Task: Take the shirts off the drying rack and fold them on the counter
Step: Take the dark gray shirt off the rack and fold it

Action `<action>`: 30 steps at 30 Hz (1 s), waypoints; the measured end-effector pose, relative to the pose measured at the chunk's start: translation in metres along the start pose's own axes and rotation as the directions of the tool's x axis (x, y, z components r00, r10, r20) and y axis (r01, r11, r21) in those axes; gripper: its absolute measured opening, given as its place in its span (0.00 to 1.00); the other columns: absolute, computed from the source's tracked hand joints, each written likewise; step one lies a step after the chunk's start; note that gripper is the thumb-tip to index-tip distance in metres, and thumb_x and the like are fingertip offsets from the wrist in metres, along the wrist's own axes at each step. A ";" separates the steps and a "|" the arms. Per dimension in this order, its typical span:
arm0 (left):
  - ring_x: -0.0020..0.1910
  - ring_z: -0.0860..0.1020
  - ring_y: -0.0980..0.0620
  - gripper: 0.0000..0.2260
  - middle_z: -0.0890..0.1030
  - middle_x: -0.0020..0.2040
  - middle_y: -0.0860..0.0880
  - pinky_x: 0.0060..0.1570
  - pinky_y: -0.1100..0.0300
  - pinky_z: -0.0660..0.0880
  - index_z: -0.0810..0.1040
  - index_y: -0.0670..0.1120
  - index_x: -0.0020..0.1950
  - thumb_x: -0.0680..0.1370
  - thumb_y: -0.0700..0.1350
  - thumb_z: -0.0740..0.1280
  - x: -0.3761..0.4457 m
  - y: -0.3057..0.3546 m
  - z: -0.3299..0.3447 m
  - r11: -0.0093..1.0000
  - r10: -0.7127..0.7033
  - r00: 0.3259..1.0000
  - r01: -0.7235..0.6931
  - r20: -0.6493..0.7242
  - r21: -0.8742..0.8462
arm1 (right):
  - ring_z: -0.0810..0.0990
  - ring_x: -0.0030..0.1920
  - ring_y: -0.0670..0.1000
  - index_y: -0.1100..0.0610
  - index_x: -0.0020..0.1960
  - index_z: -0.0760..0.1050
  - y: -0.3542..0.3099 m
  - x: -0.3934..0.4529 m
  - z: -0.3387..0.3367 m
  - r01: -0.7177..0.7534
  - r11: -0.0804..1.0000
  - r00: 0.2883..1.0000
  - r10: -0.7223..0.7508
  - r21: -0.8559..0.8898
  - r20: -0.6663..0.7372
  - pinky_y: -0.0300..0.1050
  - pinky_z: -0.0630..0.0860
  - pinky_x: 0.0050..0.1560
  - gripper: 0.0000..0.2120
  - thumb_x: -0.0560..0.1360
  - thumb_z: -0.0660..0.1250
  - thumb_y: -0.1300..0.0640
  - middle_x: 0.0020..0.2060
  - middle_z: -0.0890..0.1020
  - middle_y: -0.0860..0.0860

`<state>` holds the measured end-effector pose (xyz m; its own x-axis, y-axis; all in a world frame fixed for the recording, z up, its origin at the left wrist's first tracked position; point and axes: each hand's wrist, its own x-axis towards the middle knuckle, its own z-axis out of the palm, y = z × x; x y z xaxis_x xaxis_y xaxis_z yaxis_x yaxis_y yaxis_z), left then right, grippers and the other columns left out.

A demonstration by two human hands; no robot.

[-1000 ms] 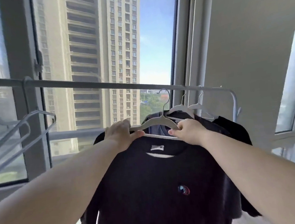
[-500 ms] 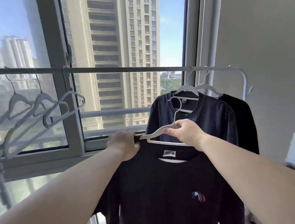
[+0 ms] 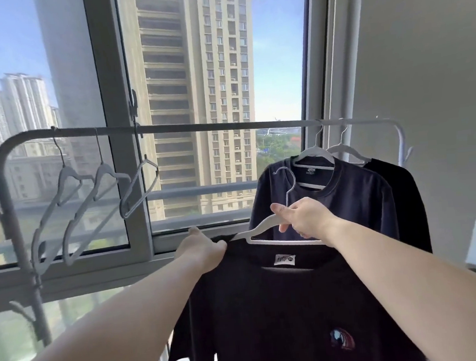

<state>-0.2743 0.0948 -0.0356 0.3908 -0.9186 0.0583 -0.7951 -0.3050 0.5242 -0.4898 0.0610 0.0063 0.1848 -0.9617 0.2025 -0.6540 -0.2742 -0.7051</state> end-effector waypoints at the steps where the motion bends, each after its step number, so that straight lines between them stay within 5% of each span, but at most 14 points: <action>1: 0.45 0.71 0.48 0.23 0.74 0.47 0.47 0.43 0.56 0.69 0.63 0.40 0.67 0.78 0.53 0.59 -0.001 -0.004 -0.003 0.999 0.024 0.999 -0.023 -0.027 0.027 | 0.67 0.25 0.49 0.59 0.36 0.82 -0.001 -0.002 0.002 0.002 1.000 1.000 -0.002 -0.014 -0.007 0.43 0.67 0.37 0.28 0.78 0.58 0.39 0.23 0.70 0.50; 3: 0.41 0.72 0.48 0.11 0.74 0.40 0.48 0.39 0.58 0.67 0.70 0.41 0.52 0.79 0.48 0.57 0.000 -0.013 -0.009 0.994 0.084 0.995 -0.080 -0.058 0.073 | 0.70 0.27 0.49 0.59 0.35 0.81 -0.003 -0.005 0.004 0.008 0.998 1.000 -0.009 -0.055 -0.018 0.44 0.69 0.40 0.27 0.79 0.58 0.41 0.25 0.72 0.50; 6: 0.40 0.72 0.47 0.11 0.71 0.35 0.49 0.38 0.58 0.68 0.68 0.43 0.37 0.79 0.43 0.56 0.005 -0.024 -0.017 0.989 0.123 0.991 -0.119 -0.050 0.091 | 0.75 0.34 0.52 0.58 0.31 0.78 -0.002 -0.008 0.005 -0.003 0.987 0.998 -0.008 -0.162 -0.064 0.47 0.71 0.44 0.26 0.79 0.56 0.44 0.28 0.75 0.51; 14: 0.42 0.74 0.45 0.10 0.76 0.43 0.44 0.41 0.57 0.68 0.72 0.42 0.44 0.80 0.44 0.54 0.007 -0.050 -0.030 0.998 0.041 0.998 -0.038 -0.044 0.051 | 0.74 0.36 0.53 0.57 0.31 0.71 -0.003 -0.012 0.021 -0.016 0.968 0.995 -0.010 -0.250 -0.102 0.46 0.69 0.41 0.23 0.80 0.53 0.48 0.28 0.74 0.50; 17: 0.43 0.74 0.43 0.11 0.78 0.49 0.39 0.43 0.54 0.74 0.75 0.38 0.48 0.79 0.41 0.55 0.009 -0.061 -0.031 0.983 -0.052 0.998 0.054 0.018 -0.176 | 0.74 0.37 0.54 0.56 0.32 0.70 -0.002 -0.010 0.027 -0.025 0.962 0.993 -0.009 -0.270 -0.122 0.45 0.67 0.41 0.22 0.79 0.52 0.47 0.30 0.73 0.51; 19: 0.39 0.76 0.41 0.08 0.76 0.43 0.38 0.40 0.50 0.78 0.75 0.37 0.47 0.77 0.37 0.57 0.010 -0.068 -0.033 0.908 -0.131 0.990 0.143 0.057 -0.394 | 0.74 0.38 0.55 0.55 0.31 0.69 -0.001 -0.011 0.029 -0.044 0.961 0.990 0.006 -0.275 -0.138 0.45 0.67 0.42 0.22 0.79 0.52 0.47 0.30 0.74 0.51; 22: 0.33 0.77 0.44 0.08 0.77 0.39 0.40 0.23 0.56 0.76 0.76 0.34 0.50 0.77 0.31 0.58 0.009 -0.080 -0.040 0.716 -0.197 0.970 0.243 0.144 -0.655 | 0.74 0.32 0.56 0.58 0.28 0.70 0.000 -0.013 0.027 -0.093 0.983 0.985 0.067 -0.158 -0.162 0.44 0.69 0.39 0.24 0.79 0.51 0.51 0.25 0.74 0.52; 25: 0.33 0.78 0.46 0.13 0.79 0.37 0.41 0.20 0.61 0.74 0.78 0.36 0.48 0.78 0.30 0.54 0.003 -0.083 -0.046 0.627 -0.178 0.957 0.289 0.228 -0.723 | 0.69 0.24 0.53 0.61 0.28 0.70 0.000 -0.016 0.024 -0.179 0.982 0.972 0.187 0.064 -0.141 0.41 0.66 0.27 0.24 0.78 0.51 0.53 0.20 0.71 0.52; 30: 0.38 0.77 0.46 0.14 0.79 0.39 0.42 0.41 0.56 0.75 0.76 0.40 0.45 0.78 0.34 0.52 -0.006 -0.064 -0.047 0.701 -0.107 0.952 0.277 0.286 -0.658 | 0.67 0.27 0.49 0.60 0.37 0.72 -0.011 -0.014 0.027 -0.133 0.916 0.979 0.181 0.378 -0.095 0.39 0.66 0.30 0.24 0.82 0.53 0.44 0.28 0.72 0.51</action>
<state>-0.2044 0.1319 -0.0295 0.3249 -0.9138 -0.2438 -0.1442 -0.3026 0.9421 -0.4648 0.0777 -0.0071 -0.0069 -0.9908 0.1352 -0.3460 -0.1245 -0.9299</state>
